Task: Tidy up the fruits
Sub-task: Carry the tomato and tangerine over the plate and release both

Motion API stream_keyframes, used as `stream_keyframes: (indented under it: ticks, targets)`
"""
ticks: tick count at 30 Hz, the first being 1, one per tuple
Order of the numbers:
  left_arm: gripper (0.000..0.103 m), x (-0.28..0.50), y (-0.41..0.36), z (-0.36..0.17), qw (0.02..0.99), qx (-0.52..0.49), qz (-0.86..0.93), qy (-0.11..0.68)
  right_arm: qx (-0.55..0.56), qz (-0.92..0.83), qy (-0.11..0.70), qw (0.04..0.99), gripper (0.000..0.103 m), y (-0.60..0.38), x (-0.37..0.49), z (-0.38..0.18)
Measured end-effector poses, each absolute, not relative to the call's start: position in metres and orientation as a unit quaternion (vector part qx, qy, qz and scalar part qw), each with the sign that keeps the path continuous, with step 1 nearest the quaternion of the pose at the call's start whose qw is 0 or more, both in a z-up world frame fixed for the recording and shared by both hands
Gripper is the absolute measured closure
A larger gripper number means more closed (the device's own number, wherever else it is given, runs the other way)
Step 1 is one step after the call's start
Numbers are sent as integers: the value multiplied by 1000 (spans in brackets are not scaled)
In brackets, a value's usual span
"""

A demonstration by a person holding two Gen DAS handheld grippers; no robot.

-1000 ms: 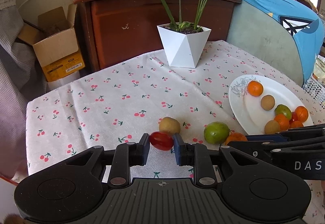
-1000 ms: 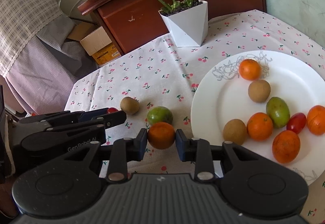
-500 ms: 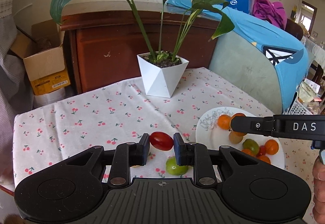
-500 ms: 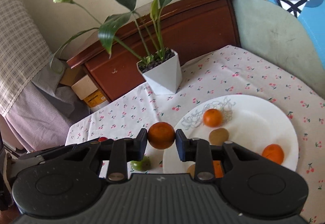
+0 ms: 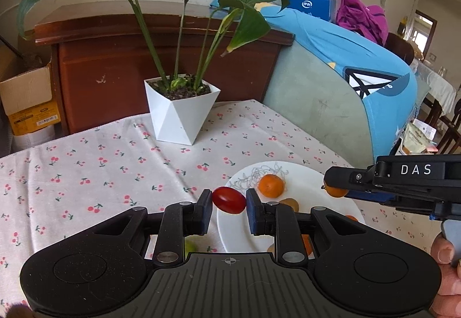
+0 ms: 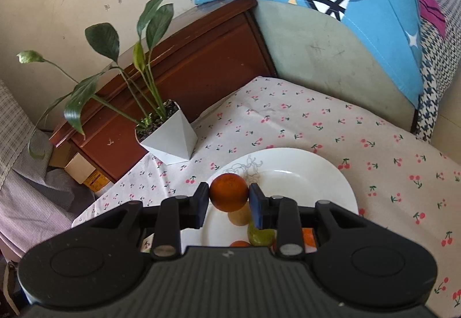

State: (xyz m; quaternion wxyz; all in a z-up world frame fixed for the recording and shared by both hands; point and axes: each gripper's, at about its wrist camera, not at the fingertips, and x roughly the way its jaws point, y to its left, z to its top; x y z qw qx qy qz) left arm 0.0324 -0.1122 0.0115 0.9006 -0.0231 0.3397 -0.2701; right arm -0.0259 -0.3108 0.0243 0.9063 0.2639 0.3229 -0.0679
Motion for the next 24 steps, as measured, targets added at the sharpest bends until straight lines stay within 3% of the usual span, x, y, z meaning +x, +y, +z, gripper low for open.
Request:
stream_keyframes:
  ticks: [6,24]
  targets:
    - [81,34,-130,1,894,-22,-276,352,309,-100,338,883,73,-329,-31,11]
    - [78,30,-150,-11,883,-14,-296,364,309,-132,352,874,71,-330,-30,-1]
